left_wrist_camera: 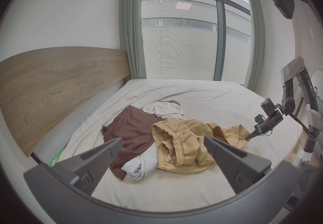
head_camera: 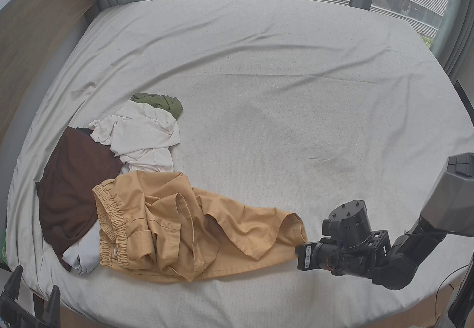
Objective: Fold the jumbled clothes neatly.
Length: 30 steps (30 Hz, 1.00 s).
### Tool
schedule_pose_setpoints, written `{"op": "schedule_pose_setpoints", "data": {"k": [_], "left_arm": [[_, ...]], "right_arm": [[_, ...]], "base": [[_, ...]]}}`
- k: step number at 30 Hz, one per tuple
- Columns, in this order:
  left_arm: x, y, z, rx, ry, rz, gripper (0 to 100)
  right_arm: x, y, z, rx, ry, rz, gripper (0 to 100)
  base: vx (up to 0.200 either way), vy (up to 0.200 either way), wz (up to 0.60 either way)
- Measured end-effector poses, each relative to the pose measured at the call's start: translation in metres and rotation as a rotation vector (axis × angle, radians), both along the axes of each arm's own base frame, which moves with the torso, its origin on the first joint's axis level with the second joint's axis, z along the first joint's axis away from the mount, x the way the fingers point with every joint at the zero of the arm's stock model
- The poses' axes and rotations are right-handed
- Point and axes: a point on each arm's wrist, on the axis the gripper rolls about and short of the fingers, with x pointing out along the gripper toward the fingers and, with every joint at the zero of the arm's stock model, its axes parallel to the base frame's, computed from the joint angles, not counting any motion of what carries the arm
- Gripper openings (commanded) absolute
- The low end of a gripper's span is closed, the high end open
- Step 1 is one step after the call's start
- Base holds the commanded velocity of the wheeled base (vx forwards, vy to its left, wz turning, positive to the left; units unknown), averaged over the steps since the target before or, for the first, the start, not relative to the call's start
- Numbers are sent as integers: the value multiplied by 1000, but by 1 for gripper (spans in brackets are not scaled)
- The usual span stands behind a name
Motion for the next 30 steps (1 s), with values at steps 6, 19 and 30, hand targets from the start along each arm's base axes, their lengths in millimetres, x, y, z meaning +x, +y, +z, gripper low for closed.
{"op": "schedule_pose_setpoints", "data": {"k": [6, 19, 30], "left_arm": [[0, 0, 0, 0, 0, 0, 100], [0, 0, 0, 1, 0, 1, 100], [0, 0, 0, 2, 0, 1, 100]], "right_arm": [[-7, -8, -1, 6, -7, -8, 0], [-16, -35, -7, -7, -22, -32, 0], [-24, -51, -13, -27, -3, -49, 0]], "base": [[0, 0, 0], [0, 0, 0], [0, 0, 0]]}}
